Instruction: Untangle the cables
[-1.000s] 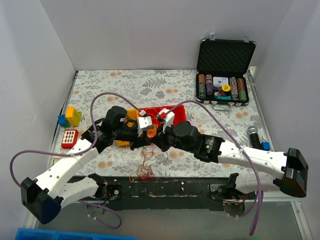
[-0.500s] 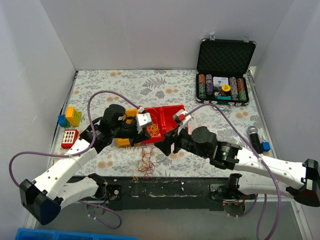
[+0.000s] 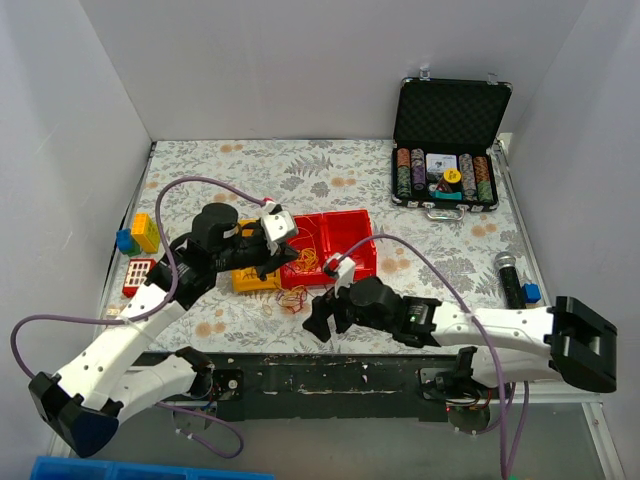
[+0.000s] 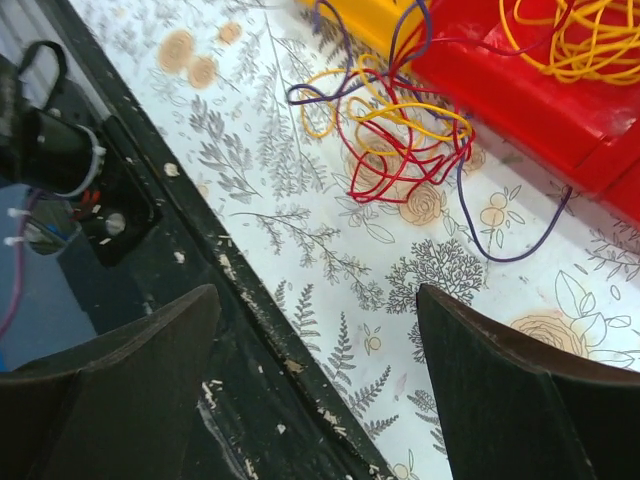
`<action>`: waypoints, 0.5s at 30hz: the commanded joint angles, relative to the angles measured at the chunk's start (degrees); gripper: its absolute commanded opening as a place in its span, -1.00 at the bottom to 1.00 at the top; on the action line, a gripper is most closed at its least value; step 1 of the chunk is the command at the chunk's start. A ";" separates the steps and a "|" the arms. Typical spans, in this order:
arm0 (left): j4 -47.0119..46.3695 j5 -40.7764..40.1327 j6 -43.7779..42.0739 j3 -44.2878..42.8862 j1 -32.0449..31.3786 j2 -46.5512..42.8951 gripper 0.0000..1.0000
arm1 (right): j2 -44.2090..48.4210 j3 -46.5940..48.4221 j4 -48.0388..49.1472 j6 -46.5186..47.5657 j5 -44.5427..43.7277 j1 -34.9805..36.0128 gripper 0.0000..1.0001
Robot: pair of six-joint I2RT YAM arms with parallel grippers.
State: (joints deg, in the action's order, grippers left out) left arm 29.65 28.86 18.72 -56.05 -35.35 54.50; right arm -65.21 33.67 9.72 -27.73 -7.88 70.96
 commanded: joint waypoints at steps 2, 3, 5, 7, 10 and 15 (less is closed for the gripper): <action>0.06 -1.26 1.14 -0.20 0.11 -2.73 -1.00 | -7.19 2.80 10.22 0.74 -9.76 2.43 0.76; 0.23 -1.35 1.14 -0.11 0.11 -2.99 -1.00 | -8.69 3.15 11.71 1.61 -11.00 2.60 0.76; 0.41 -1.70 1.32 -0.11 0.11 -3.43 -1.00 | -12.12 4.55 13.30 3.11 -14.70 2.96 0.76; 0.76 -1.97 1.41 -0.28 0.11 -3.79 -1.00 | -16.07 6.31 14.28 4.25 -17.33 2.96 0.74; 1.37 -2.67 1.49 -0.46 0.11 -4.31 -1.00 | -21.43 9.04 16.47 5.84 -17.00 2.96 0.71; 2.60 -3.72 1.67 -1.78 0.20 -5.37 -1.00 | -29.52 14.75 15.43 6.98 -16.47 2.78 0.51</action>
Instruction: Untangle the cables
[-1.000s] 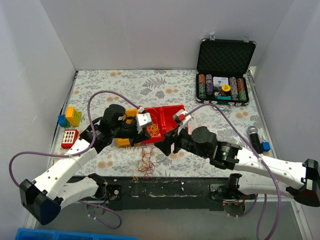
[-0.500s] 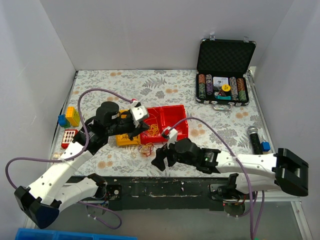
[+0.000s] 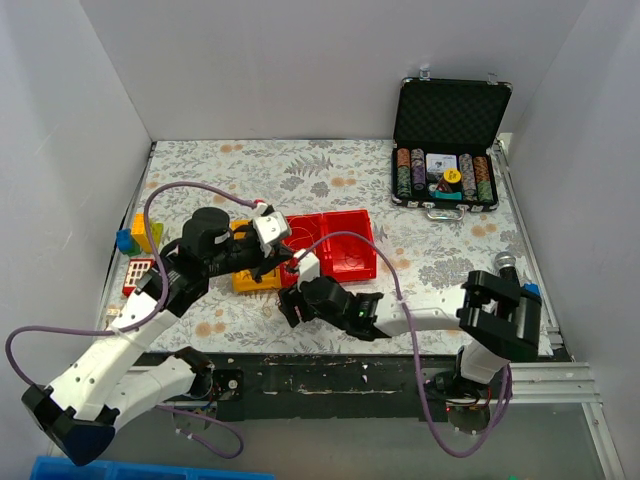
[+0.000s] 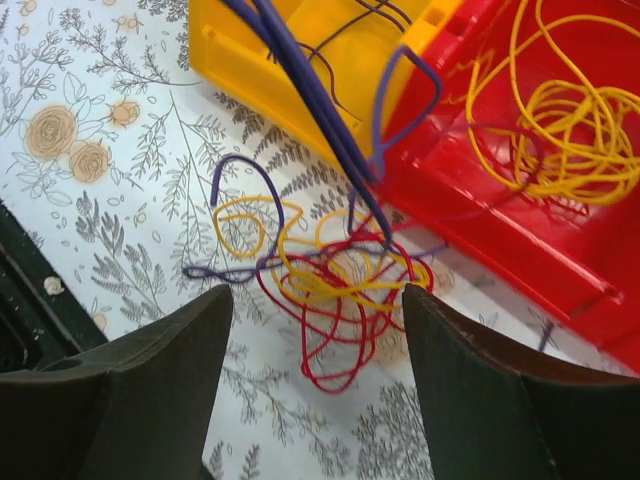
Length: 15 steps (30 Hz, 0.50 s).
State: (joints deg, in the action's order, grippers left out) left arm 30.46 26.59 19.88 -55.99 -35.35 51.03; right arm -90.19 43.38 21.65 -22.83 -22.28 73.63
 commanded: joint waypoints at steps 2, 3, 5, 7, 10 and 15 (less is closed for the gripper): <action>1.89 -2.41 1.30 -3.33 0.11 -2.07 -1.00 | -6.65 5.58 2.96 1.56 -1.10 -0.23 0.20; 1.71 -3.38 1.65 -4.30 0.11 -2.16 -1.00 | -7.36 5.67 2.26 0.95 -0.57 -0.32 0.05; -0.12 -6.79 2.70 -5.62 0.11 -2.51 -1.00 | -7.63 4.80 1.03 -0.80 0.39 -0.15 -0.28; -3.89 -12.41 3.76 -6.67 0.11 -2.95 -1.00 | -6.58 2.25 1.11 -2.56 1.10 -0.24 -0.48; -8.91 -17.87 3.68 -7.82 0.11 -3.56 -1.00 | -3.95 -2.40 1.29 -4.67 1.19 -0.24 -0.94; -15.15 -24.20 2.98 -12.12 0.11 -2.77 -1.00 | 3.51 -9.44 -0.99 -8.36 1.37 0.81 -0.97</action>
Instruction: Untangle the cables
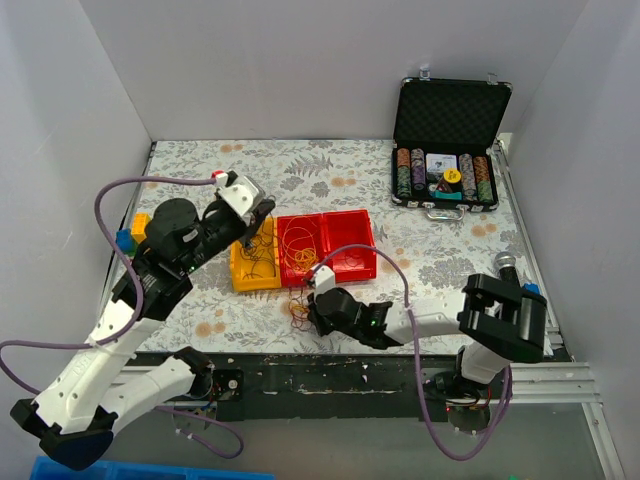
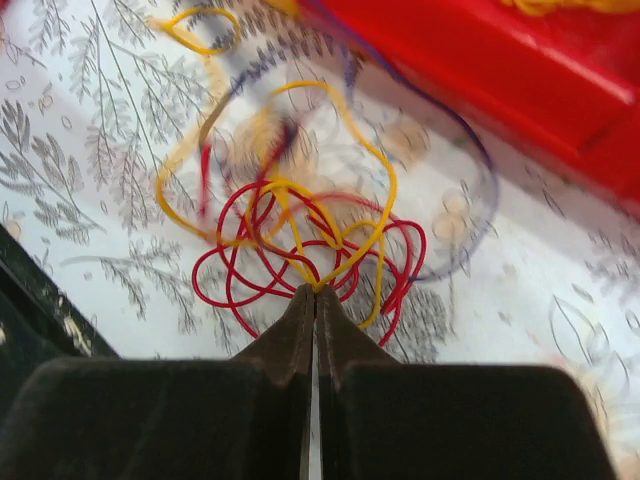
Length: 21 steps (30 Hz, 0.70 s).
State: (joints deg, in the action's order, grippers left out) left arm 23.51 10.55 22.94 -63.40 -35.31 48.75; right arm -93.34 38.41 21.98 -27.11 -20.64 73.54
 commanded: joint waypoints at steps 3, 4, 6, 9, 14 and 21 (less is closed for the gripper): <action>-14.08 -13.34 -2.01 -7.17 0.07 0.11 -1.00 | 13.16 -10.01 -2.46 -7.15 -1.41 2.13 -0.97; -15.93 -14.14 -2.89 -7.88 0.07 0.29 -1.00 | 14.84 -11.59 -3.07 -8.12 -1.94 2.66 -0.97; -19.53 -15.99 -5.09 -8.67 0.15 0.64 -1.00 | 18.00 -13.97 -4.92 -10.23 -3.08 3.45 -0.96; -24.90 -17.93 -7.72 -9.64 0.07 1.26 -1.00 | 21.88 -16.78 -7.56 -13.40 -4.31 4.50 -0.93; -28.94 -20.73 -10.19 -8.85 0.07 1.79 -1.00 | 26.19 -18.29 -13.18 -16.74 -6.51 6.18 -0.90; -25.53 -20.40 -8.88 -6.66 0.07 1.44 -1.00 | 31.20 -18.03 -17.66 -17.62 -9.32 7.06 -0.85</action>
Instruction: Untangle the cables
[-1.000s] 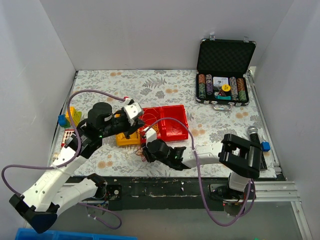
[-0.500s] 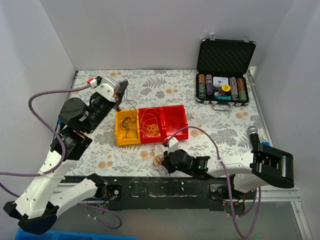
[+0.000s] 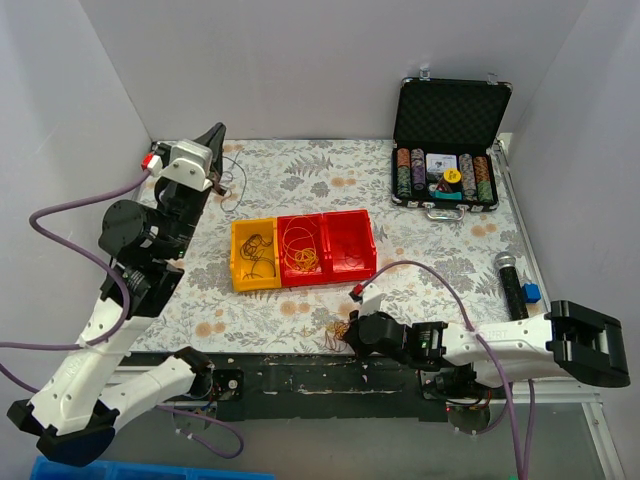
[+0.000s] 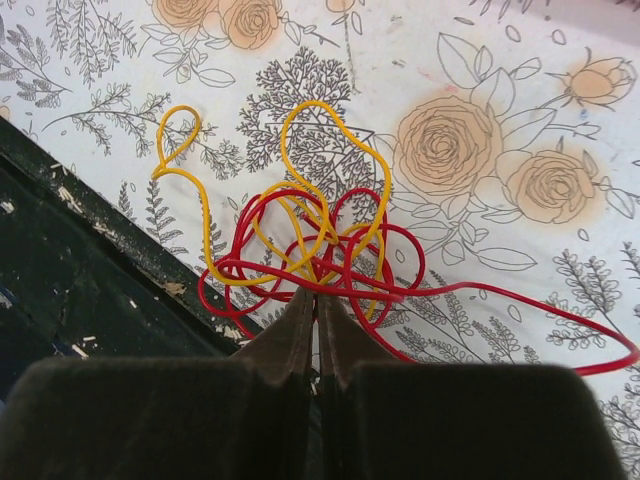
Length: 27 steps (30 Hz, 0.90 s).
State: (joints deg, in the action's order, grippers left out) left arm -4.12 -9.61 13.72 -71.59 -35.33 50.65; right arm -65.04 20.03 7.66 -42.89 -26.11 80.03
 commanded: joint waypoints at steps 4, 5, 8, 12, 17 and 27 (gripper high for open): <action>1.57 -0.85 0.70 6.81 0.17 -2.48 -1.00 | 5.18 1.24 -5.46 -1.84 -5.53 0.48 -0.84; 1.31 -1.64 0.61 8.21 0.09 -2.66 -1.00 | 5.70 1.32 -5.81 -1.93 -5.71 0.48 -0.84; 0.61 -2.43 -0.18 11.73 0.17 -3.80 -1.00 | 7.37 1.15 -6.69 -2.19 -6.32 0.48 -0.83; -1.06 -4.01 -2.11 15.34 0.09 -4.60 -1.00 | 9.40 1.24 -7.57 -2.37 -7.03 0.48 -0.83; -2.03 -3.40 -2.55 17.19 0.09 -4.95 -1.00 | 10.98 1.06 -10.12 -2.63 -7.82 0.48 -0.83; -3.70 -3.76 -3.08 22.98 0.17 -3.55 -1.00 | 12.39 0.62 -11.79 -3.34 -9.05 0.48 -0.83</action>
State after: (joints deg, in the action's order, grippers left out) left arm -6.70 -12.73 11.53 -51.79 -35.33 47.13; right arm -53.91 20.03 -3.73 -45.08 -32.77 80.29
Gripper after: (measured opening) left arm 0.014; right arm 0.086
